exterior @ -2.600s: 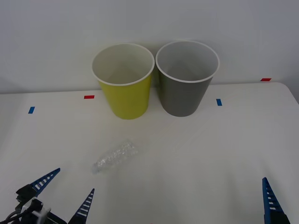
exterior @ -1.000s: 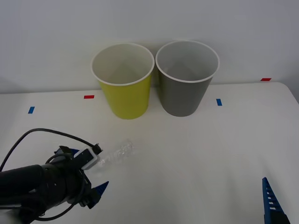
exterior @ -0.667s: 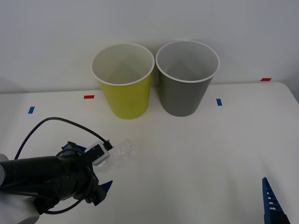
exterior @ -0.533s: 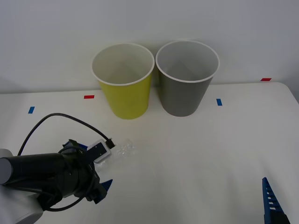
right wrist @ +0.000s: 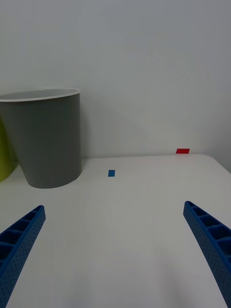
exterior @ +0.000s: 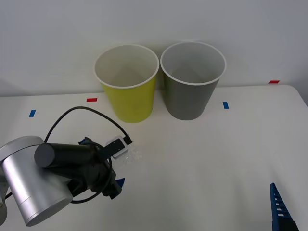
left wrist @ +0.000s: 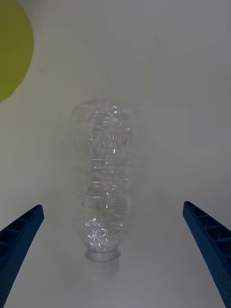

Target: Put cans in the gray bin and PET bottles in the light green bin.

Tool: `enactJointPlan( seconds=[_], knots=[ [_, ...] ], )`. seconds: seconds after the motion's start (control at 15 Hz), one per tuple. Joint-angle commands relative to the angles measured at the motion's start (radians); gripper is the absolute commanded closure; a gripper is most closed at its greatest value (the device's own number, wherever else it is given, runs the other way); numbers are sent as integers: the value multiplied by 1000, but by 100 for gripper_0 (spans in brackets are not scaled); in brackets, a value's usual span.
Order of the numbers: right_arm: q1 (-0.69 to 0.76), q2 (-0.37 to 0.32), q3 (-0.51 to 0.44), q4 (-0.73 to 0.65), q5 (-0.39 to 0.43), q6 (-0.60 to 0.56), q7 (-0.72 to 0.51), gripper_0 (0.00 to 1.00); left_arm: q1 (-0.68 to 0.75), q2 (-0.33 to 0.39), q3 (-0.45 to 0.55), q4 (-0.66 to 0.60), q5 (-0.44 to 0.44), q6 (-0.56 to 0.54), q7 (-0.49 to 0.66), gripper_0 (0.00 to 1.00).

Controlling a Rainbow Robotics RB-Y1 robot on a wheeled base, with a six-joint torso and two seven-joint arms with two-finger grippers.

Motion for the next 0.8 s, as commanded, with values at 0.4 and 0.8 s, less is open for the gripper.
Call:
enactJointPlan(
  seconds=[0.4, 0.8],
  knots=[
    [0, 0, 0, 0, 0, 0, 0, 0, -133, -120, -15, 147, 33, 133, 28, 3],
    [0, 0, 0, 0, 0, 0, 0, 0, -277, -162, -107, 314, 64, 148, 42, 3]
  ],
)
